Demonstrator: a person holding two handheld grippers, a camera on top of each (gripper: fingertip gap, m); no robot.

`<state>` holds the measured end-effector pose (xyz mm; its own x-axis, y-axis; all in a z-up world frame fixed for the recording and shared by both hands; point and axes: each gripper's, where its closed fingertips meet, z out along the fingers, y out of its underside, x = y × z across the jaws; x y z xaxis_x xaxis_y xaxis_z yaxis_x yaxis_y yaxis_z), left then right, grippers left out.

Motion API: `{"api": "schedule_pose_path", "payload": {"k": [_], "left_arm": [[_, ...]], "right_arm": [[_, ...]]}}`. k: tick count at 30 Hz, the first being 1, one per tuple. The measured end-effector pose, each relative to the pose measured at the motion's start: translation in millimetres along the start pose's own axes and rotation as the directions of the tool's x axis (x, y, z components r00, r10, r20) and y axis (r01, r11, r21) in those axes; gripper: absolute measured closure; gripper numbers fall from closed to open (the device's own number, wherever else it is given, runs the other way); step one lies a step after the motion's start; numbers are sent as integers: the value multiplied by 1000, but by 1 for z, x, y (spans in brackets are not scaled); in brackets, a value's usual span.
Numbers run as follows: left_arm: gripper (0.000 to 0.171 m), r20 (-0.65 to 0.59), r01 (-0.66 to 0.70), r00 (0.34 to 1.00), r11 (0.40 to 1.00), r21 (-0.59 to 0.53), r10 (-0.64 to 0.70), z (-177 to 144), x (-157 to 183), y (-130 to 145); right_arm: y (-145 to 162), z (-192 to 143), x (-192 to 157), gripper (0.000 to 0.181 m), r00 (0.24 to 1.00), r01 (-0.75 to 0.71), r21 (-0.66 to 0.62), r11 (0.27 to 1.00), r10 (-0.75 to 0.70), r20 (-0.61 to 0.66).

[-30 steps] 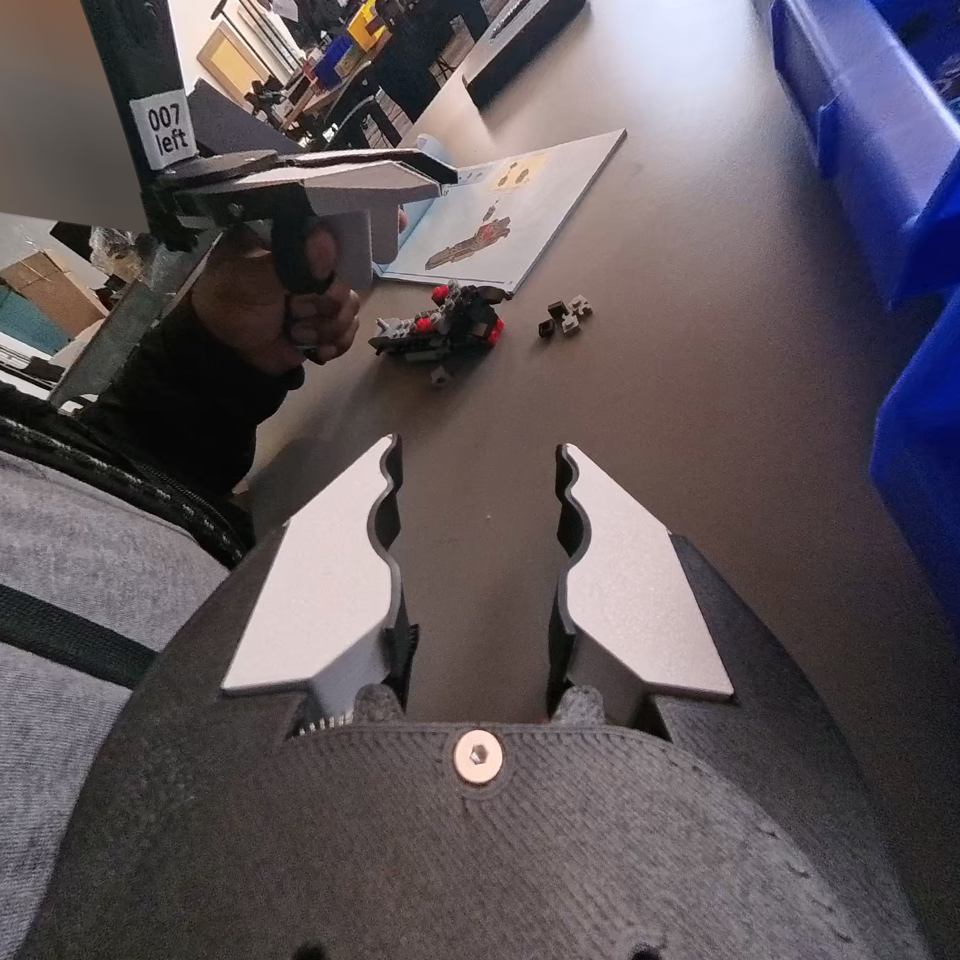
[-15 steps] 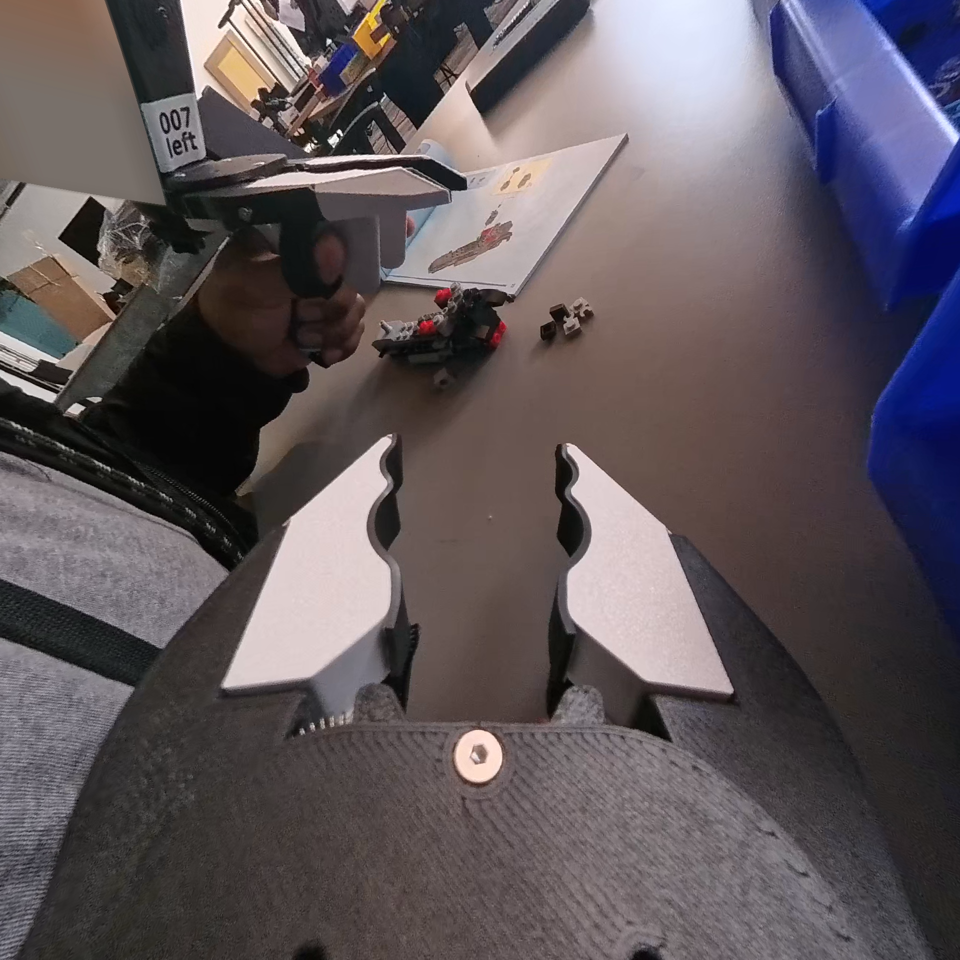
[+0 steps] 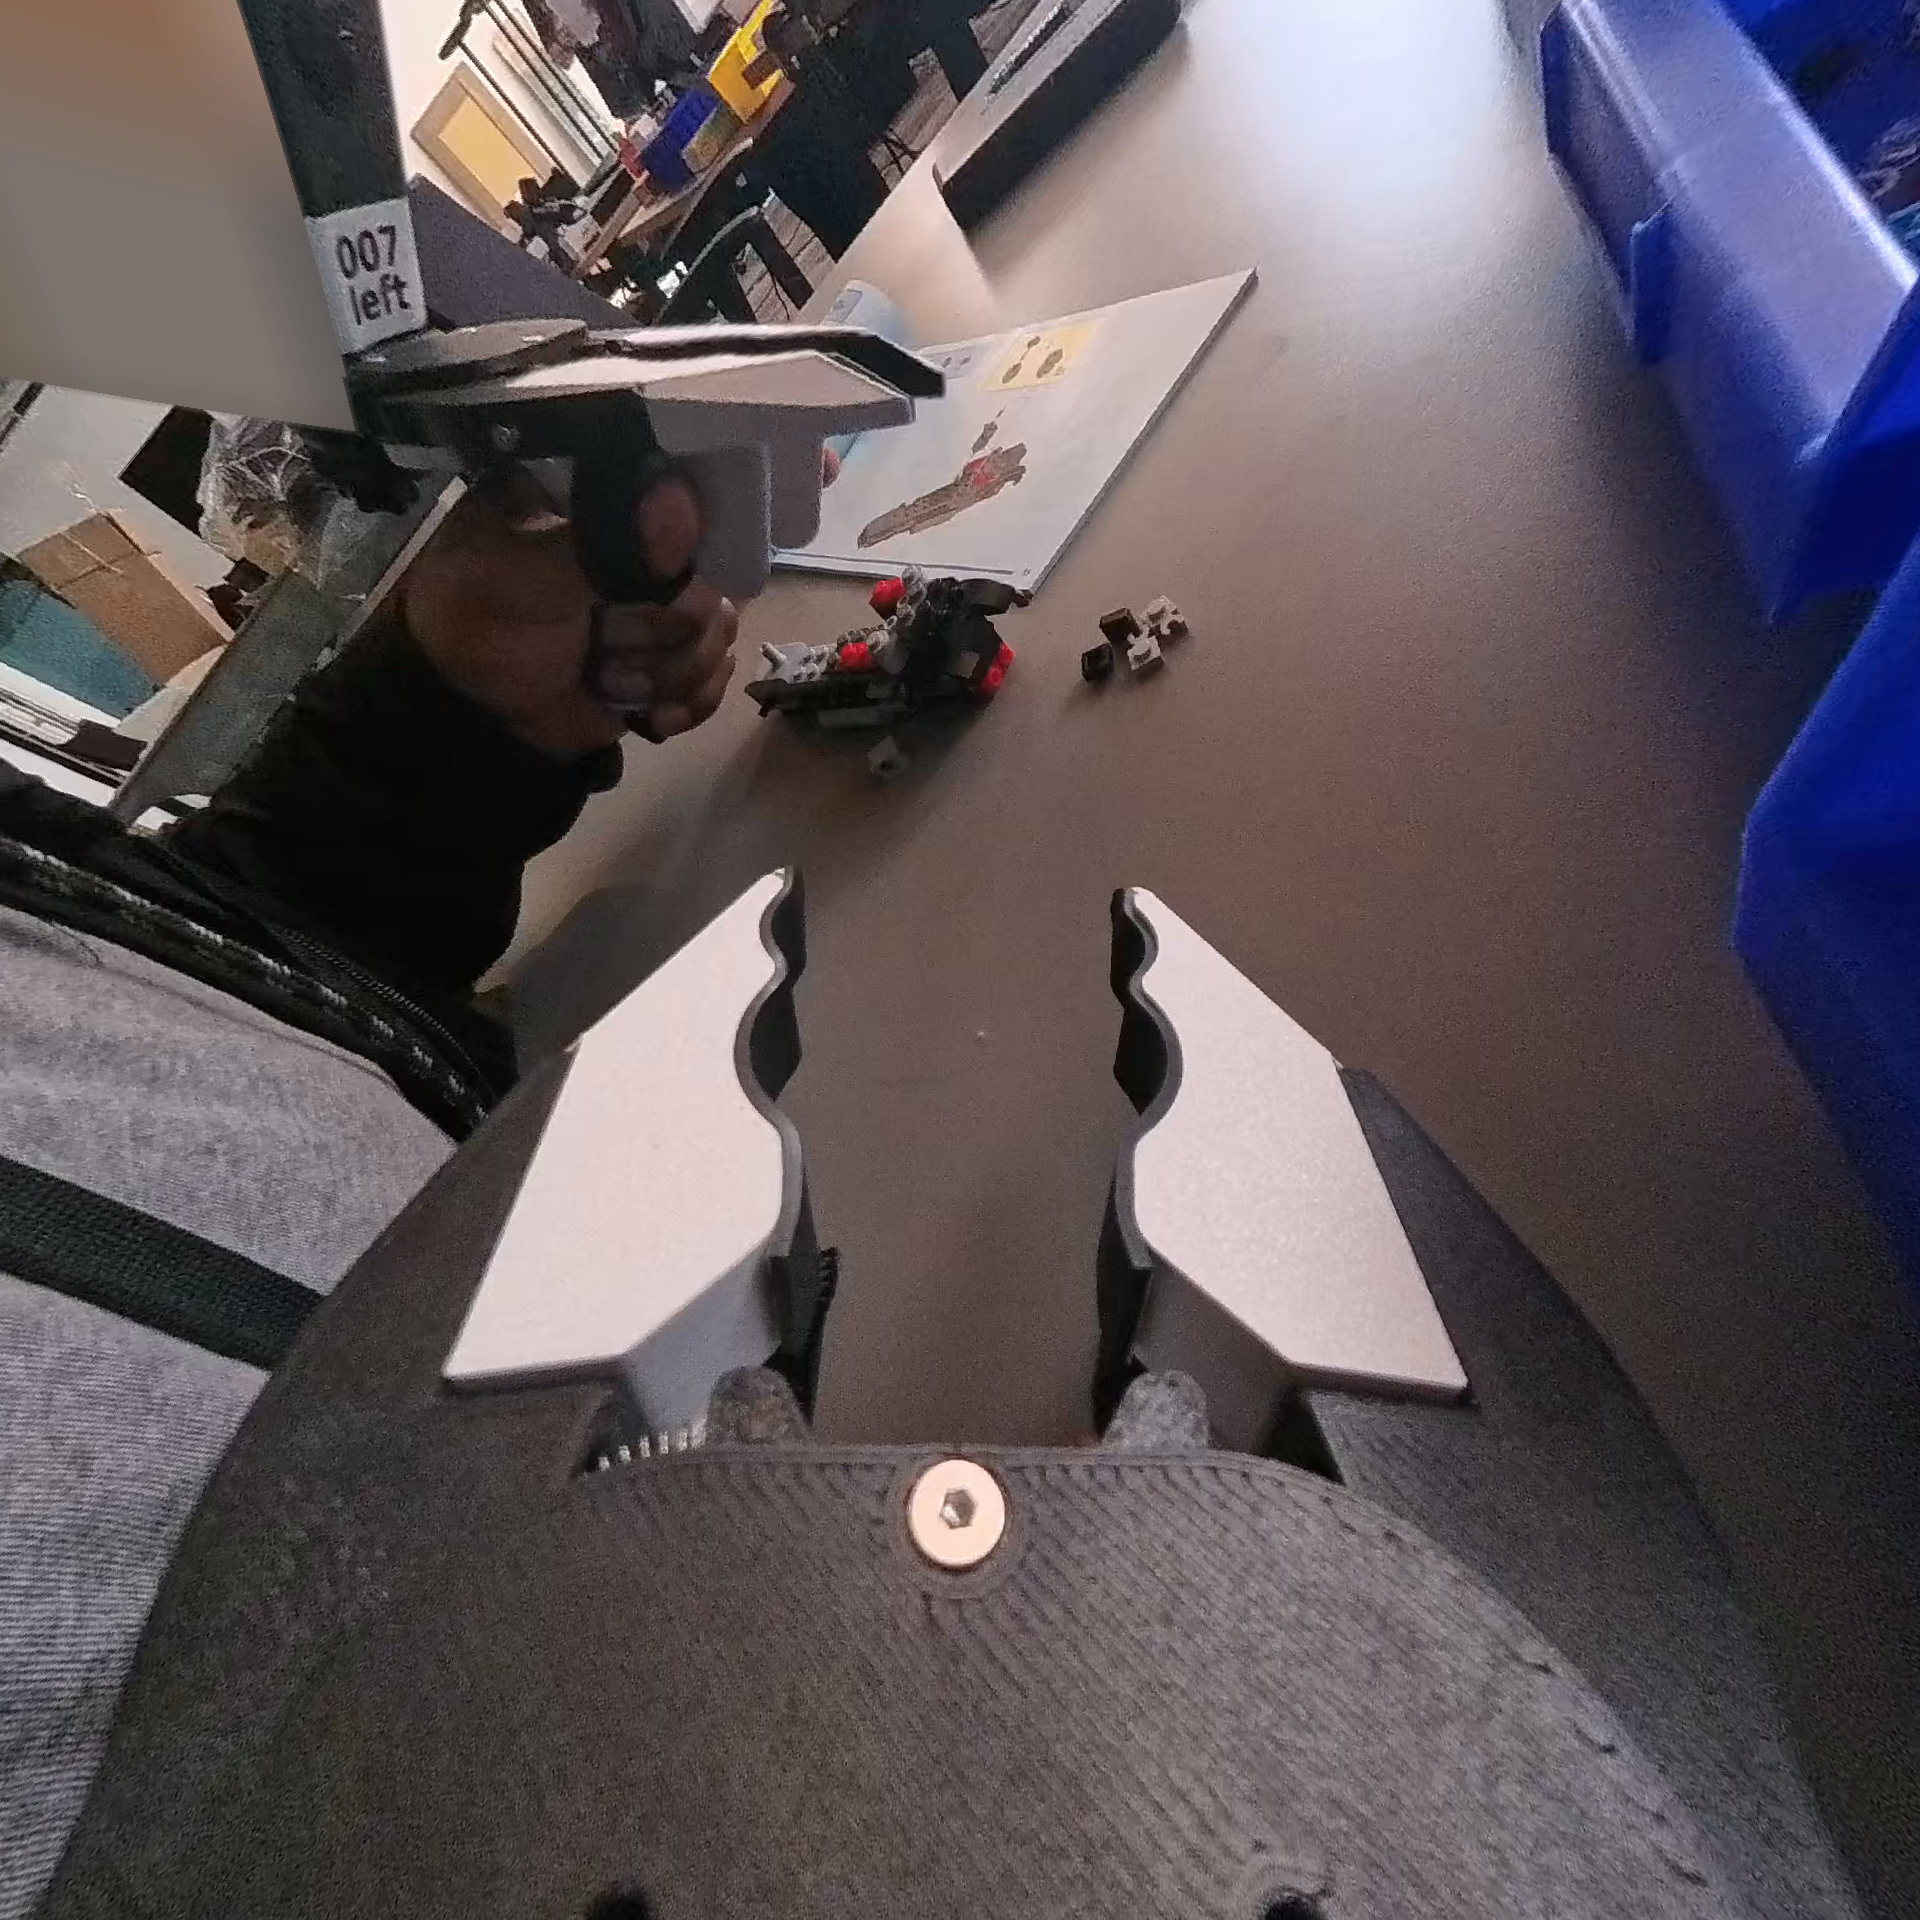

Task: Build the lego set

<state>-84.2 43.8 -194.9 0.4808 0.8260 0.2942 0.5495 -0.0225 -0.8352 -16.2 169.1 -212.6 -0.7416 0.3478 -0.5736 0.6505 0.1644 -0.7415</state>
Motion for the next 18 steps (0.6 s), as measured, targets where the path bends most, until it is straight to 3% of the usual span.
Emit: {"api": "schedule_pose_path", "payload": {"k": [18], "left_arm": [[140, 2, 1, 1000, 1000, -1, -1, 1, 1, 0]], "right_arm": [[0, 0, 0, 121, 1000, -1, 2, 1000, 1, 2]]}}
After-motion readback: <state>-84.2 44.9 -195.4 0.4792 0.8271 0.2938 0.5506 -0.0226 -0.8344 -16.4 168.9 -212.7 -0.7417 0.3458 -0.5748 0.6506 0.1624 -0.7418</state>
